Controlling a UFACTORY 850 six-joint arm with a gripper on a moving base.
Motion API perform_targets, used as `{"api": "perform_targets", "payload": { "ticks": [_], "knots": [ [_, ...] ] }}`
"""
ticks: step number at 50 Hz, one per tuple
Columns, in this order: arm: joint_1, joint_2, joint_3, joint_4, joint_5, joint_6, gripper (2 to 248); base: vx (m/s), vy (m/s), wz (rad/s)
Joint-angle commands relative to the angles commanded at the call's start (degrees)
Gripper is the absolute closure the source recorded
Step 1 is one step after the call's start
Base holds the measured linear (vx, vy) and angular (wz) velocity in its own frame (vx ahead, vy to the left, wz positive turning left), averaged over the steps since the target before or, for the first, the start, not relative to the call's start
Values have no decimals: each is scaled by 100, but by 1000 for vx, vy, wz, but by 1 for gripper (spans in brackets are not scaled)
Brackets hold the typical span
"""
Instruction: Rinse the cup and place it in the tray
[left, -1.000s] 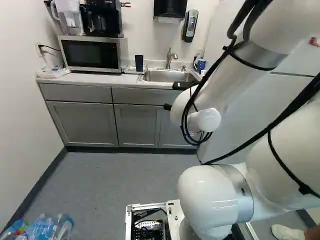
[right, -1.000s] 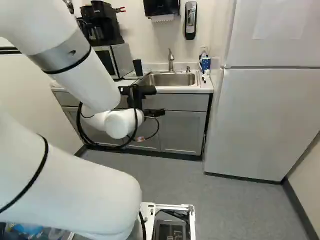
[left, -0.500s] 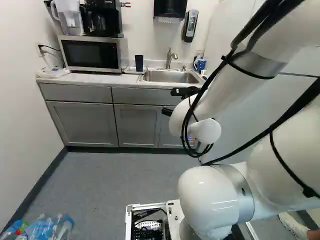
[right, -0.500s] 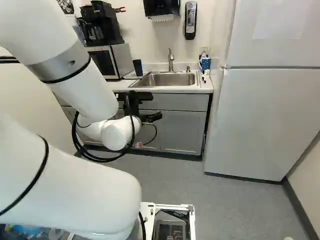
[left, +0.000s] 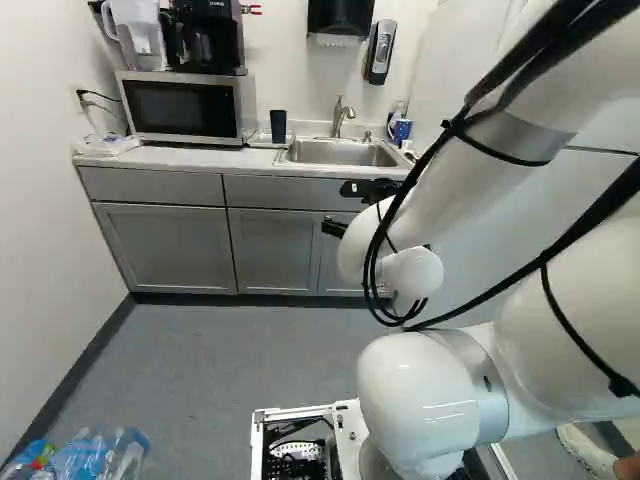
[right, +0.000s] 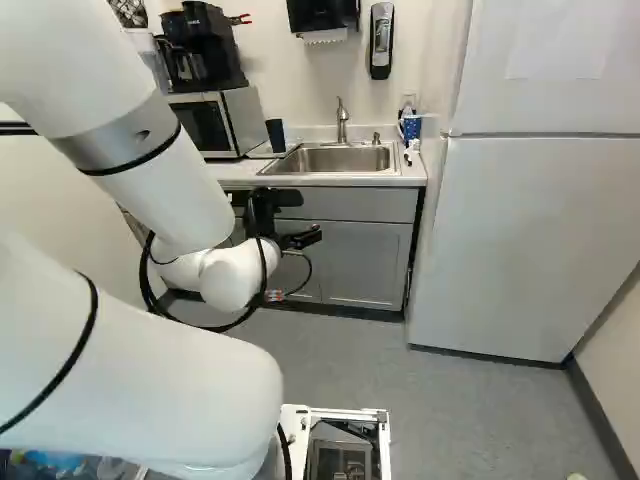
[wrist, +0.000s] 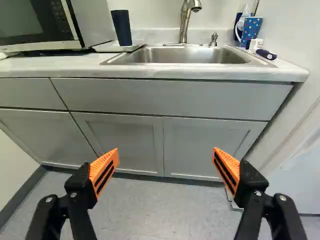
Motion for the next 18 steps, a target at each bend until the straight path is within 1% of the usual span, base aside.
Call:
{"api": "perform_targets", "payload": {
  "ticks": [18],
  "knots": [
    [0,0,1,0,2,0,3,0,0,0]
  ]
}}
